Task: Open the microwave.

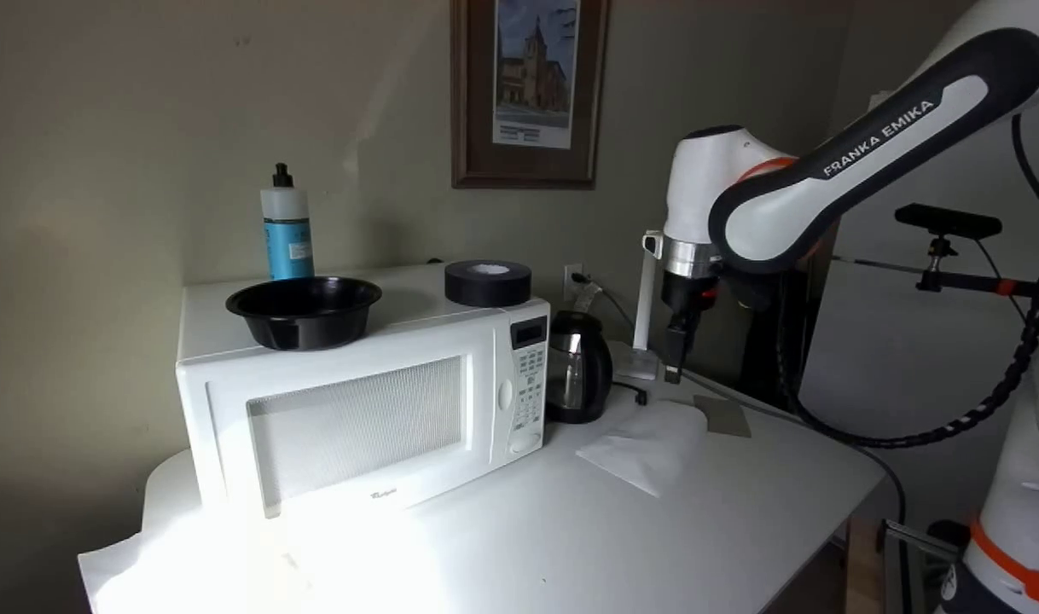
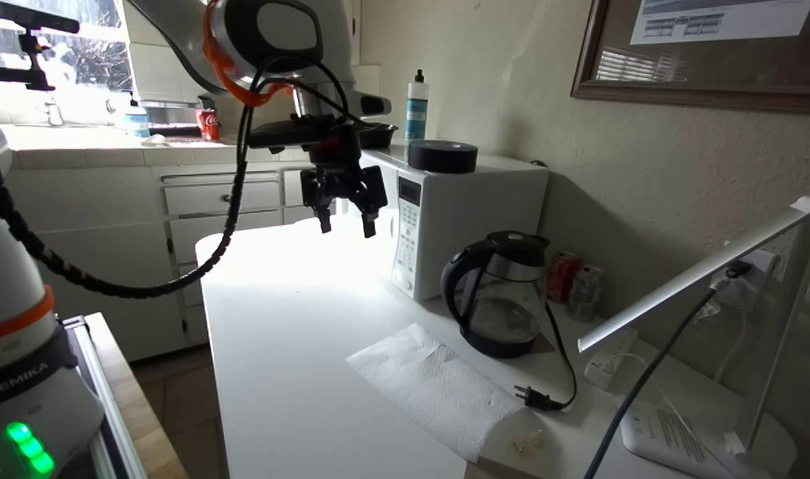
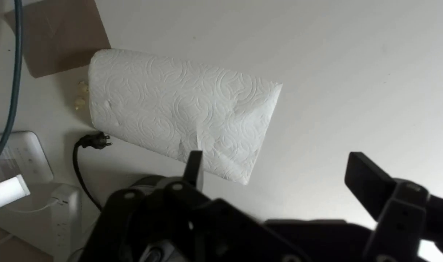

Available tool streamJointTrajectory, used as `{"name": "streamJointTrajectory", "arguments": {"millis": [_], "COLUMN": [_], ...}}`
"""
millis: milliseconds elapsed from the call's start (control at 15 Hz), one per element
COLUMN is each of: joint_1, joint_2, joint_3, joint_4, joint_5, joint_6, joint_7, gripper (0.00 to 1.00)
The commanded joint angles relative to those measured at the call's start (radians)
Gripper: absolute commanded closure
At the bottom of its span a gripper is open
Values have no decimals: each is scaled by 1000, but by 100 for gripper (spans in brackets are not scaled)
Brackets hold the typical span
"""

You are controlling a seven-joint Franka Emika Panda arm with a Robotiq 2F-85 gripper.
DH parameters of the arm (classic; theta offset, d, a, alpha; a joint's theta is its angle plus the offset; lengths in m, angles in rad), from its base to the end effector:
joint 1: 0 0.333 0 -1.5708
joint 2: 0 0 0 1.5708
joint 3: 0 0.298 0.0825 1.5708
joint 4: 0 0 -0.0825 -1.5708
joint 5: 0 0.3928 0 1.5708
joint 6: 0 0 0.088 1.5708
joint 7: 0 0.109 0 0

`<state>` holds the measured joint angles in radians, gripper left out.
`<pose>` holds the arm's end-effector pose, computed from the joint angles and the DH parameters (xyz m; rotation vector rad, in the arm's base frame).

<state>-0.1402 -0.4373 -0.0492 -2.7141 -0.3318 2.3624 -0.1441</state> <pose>0.3908 -0.0779 0.3450 2.8952 0.2692 0.0716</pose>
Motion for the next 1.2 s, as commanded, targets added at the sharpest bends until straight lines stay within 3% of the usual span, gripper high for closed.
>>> {"name": "streamJointTrajectory", "arguments": {"millis": [0,133,200,467,533,867,1133], "joint_1": [100,142,120,148,168,263,282], "joint_2": [-23,5,2,3,16,82,184], "joint_3": [67,94,77,91,111,130,141], "joint_4": [-65,-40,-40,-39,-34,-27,-2], "joint_5": [-1,-11,-3,-3,-47,-19,-62], "joint_6": [-38,-79,-43,-59,-99,-111,-137], "joint_7": [-30,-63,-18,-43,-113,-247,-330], "gripper": [0,0,0,0,0,0,0]}}
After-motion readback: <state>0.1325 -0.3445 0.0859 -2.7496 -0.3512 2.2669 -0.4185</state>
